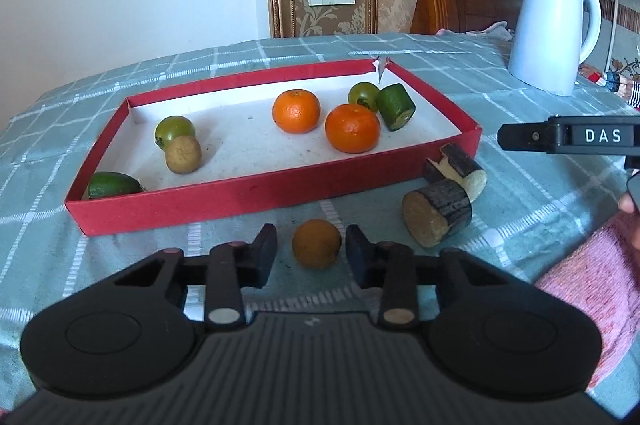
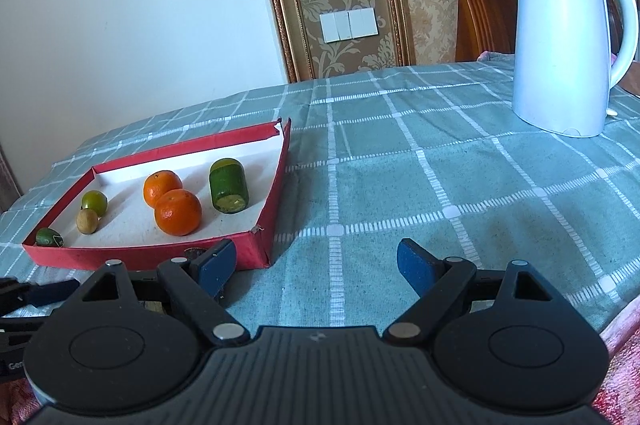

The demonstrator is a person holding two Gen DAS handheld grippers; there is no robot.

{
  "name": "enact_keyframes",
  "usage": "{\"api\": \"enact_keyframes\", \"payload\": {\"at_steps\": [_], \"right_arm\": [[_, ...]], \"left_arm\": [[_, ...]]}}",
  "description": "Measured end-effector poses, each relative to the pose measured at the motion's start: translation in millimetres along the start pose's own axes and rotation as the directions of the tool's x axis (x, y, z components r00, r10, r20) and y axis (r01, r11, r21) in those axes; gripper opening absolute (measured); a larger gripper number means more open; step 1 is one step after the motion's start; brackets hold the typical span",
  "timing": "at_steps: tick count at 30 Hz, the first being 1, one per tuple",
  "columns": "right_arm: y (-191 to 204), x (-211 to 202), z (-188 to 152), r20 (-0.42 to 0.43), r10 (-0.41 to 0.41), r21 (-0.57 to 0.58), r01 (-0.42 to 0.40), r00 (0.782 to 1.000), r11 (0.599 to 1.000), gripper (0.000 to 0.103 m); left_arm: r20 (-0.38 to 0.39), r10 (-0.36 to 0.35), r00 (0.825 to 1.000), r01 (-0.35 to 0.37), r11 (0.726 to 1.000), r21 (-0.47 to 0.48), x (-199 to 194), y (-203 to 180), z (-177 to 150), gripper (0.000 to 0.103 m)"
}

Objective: Organize fruits
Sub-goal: 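Grasp the small brown fruit on the table with the left gripper, then carry the brown fruit into the tray and open the left gripper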

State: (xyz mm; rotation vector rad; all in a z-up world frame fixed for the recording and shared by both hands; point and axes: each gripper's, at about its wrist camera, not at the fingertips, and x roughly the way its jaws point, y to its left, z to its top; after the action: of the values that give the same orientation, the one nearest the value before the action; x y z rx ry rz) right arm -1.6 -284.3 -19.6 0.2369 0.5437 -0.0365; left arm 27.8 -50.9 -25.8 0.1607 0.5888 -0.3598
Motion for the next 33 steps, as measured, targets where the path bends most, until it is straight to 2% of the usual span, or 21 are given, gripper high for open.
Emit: {"api": "enact_keyframes", "payload": {"at_steps": [8,10,13,17,26,33], "right_arm": [[2.1,2.6,-0.7,-0.014,-0.006,-0.018,0.006,1.000,1.000,0.088],[1.1,3.2,-0.5,-0.017,-0.008,-0.018,0.008,1.000,1.000,0.088],[0.5,3.4,-0.6,-0.014,-0.016,-0.018,0.016,1.000,1.000,0.088],[-1.0,2.8,-0.4,-0.010,-0.021,-0.007,0.021,1.000,1.000,0.088],[-2.4,1.7,-0.1,-0.004,-0.020,0.004,0.020,1.000,1.000,0.088],[-2.2,3.2,-0.1,-0.010,-0.020,0.004,0.020,1.000,1.000,0.088]], "left_arm": [[0.000,-0.006,1.000,0.006,1.000,0.002,0.4,-0.1,0.4,0.031],[0.003,-0.015,1.000,0.015,1.000,-0.003,-0.7,-0.7,-0.1,0.023],[0.026,0.018,0.999,-0.018,1.000,0.007,-4.8,-2.8,-0.9,0.023],[0.041,0.023,0.999,-0.023,1.000,-0.004,-10.3,1.1,0.1,0.023],[0.083,0.075,0.994,-0.067,0.993,-0.097,-18.3,36.4,18.1,0.023],[0.087,0.121,0.989,-0.106,0.981,-0.161,-10.5,66.2,35.5,0.023]]}}
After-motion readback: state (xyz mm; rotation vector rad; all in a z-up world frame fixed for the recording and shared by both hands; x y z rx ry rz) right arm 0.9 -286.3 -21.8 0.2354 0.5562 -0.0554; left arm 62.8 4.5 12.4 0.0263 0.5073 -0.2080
